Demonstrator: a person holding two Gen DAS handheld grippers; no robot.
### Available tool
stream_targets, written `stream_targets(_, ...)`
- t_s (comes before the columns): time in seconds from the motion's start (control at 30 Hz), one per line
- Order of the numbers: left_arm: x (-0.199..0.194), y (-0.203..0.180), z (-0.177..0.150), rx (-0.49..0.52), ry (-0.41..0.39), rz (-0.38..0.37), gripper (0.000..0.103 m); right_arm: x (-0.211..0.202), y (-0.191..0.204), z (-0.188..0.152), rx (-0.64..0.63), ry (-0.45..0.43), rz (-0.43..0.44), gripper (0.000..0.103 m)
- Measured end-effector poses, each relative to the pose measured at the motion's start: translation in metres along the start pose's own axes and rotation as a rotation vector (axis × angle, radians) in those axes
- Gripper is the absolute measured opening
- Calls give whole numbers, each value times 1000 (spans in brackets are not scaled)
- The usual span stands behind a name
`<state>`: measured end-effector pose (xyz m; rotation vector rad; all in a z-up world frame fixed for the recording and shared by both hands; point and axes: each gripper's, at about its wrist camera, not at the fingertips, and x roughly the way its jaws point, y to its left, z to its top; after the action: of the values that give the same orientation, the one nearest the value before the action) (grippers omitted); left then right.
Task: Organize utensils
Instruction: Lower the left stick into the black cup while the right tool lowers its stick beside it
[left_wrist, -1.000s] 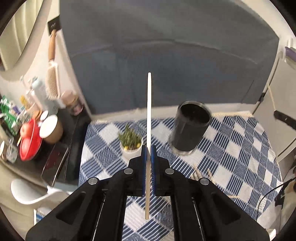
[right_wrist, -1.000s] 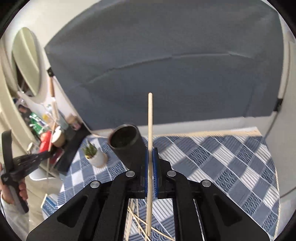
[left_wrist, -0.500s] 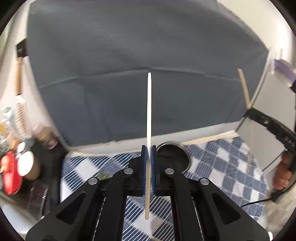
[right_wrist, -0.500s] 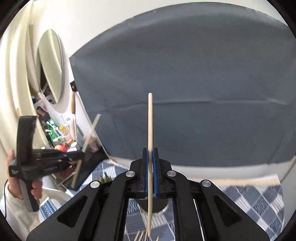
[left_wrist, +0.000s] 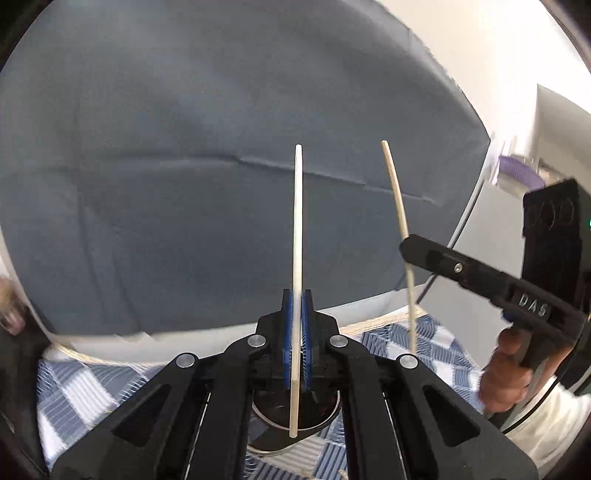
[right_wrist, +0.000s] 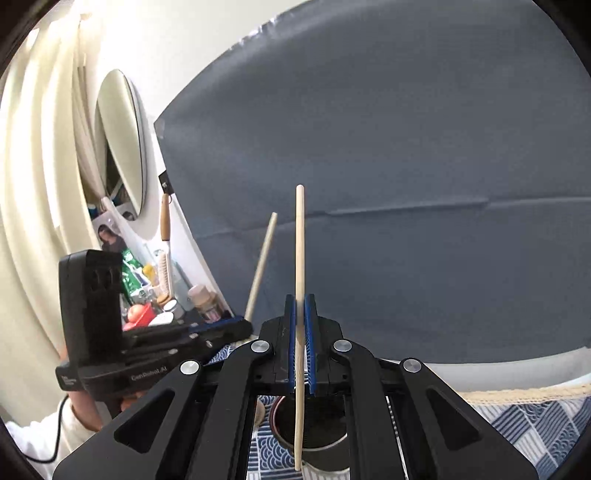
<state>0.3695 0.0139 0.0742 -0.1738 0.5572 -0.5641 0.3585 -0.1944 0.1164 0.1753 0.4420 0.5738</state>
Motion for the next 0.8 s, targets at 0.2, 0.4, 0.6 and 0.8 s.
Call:
stream_targets(0.2,20,13,-12,-41,-32,-43,5,23,-17,-14,22,-5,25,5)
stream_targets(0.4,35,26,-25,-69,-63,-102,5,53,-25,-30,11,24,20,5)
stream_targets(0.6,54,34,-43,-72,-59,-118,5,78,-34,-44,31,41,24,5)
stream_targets(0.8,67,32,-60,-75,-21,-106,5,91,-37,-61,44,83,18,5)
